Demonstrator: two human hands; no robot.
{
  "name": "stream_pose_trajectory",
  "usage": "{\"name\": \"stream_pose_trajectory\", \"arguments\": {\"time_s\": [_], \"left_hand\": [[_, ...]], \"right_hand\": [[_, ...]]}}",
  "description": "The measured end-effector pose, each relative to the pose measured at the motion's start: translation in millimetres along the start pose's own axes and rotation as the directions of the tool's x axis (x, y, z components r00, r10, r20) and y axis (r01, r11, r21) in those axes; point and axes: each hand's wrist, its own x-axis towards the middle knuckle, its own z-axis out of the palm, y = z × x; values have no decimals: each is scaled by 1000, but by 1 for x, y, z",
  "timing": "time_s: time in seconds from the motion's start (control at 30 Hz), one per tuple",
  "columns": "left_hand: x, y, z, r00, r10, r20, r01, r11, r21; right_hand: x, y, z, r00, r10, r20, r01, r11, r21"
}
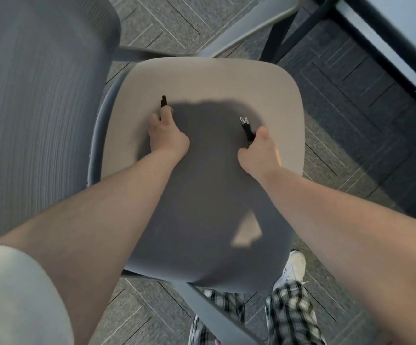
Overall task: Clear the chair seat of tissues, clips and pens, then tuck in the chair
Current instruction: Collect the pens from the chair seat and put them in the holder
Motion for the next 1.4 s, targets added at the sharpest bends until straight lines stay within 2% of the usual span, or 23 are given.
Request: {"name": "stream_pose_trajectory", "arguments": {"time_s": [0.23, 0.4, 0.63, 0.83, 1.0, 1.2, 1.4], "left_hand": [[-34, 24, -22, 996, 42, 82, -38, 998, -50], [-58, 72, -40, 978, 151, 145, -140, 987, -79], [-105, 182, -51, 907, 330, 262, -330, 943, -44], [-158, 275, -43, 824, 489, 286, -506, 862, -17], [-231, 366, -26, 801, 536, 268, -521, 844, -129], [-295, 467, -2, 741, 601, 299, -559, 799, -221], [-337, 538, 18, 708, 659, 254, -591, 749, -298]], "right_hand": [[-18, 12, -38, 999, 46, 23, -48, 997, 67], [-35, 22, -93, 997, 64, 43, -70, 986, 150], [-60, 47, -200, 1000, 12, -25, -4, 957, 289], [-80, 83, -291, 998, -18, -64, 41, 921, 387], [-97, 136, -379, 997, -34, -74, 63, 896, 440], [-111, 199, -478, 985, -23, -172, 106, 863, 494], [-110, 236, -543, 971, 12, -241, 130, 816, 563]]}}
